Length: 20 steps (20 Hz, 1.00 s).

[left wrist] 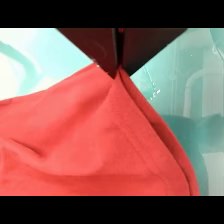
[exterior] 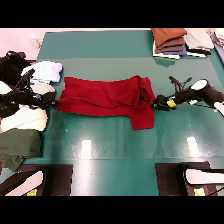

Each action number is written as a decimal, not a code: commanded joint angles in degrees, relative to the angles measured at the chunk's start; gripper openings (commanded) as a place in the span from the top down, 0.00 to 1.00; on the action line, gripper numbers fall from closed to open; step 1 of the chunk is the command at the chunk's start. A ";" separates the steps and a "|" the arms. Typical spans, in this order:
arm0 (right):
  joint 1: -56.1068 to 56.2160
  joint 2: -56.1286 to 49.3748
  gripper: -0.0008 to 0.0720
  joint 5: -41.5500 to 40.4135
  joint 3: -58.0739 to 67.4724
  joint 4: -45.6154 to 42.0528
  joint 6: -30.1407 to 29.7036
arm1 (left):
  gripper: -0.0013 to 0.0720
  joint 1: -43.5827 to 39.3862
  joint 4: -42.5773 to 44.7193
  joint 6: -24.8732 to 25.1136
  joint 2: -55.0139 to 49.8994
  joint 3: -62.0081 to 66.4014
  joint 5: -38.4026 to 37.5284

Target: Fold the shirts.

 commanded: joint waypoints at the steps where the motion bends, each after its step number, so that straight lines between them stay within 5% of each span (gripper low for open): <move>1: 3.52 -5.53 0.47 -2.54 5.57 0.85 -0.26 | 0.95 0.07 0.04 -0.07 0.04 0.07 -0.20; 2: 4.35 -6.78 0.50 -2.56 6.40 0.79 -0.26 | 0.95 0.07 0.04 -0.17 0.04 0.07 -0.20; 4: 5.92 -7.98 0.97 -2.47 6.93 -1.07 -0.28 | 0.95 0.07 0.04 -0.17 0.04 0.07 -0.24; 5: 6.23 -7.72 0.97 -1.81 6.93 -2.27 -0.31 | 0.95 0.07 0.07 -0.13 0.04 0.09 -0.24; 11: 6.27 12.11 0.97 15.17 6.88 -25.05 2.78 | 0.95 0.07 0.70 1.75 0.07 2.47 -5.40; 14: 6.27 22.95 0.97 27.06 6.36 -26.58 3.28 | 0.95 0.07 0.52 1.55 0.04 2.43 -5.55; 17: 7.63 30.51 0.97 25.73 0.70 -26.53 6.56 | 0.95 0.07 0.33 1.57 0.04 2.43 -5.79; 18: 7.82 32.13 0.88 24.81 -1.64 -26.58 7.37 | 0.95 0.07 0.33 1.57 0.04 2.43 -5.88; 19: 7.78 33.40 0.58 23.91 -3.85 -26.64 7.80 | 0.95 0.07 0.35 1.62 0.04 2.43 -6.16; 20: 7.21 34.56 0.49 22.75 -5.90 -26.64 7.89 | 0.95 0.07 0.35 1.66 0.04 2.43 -6.45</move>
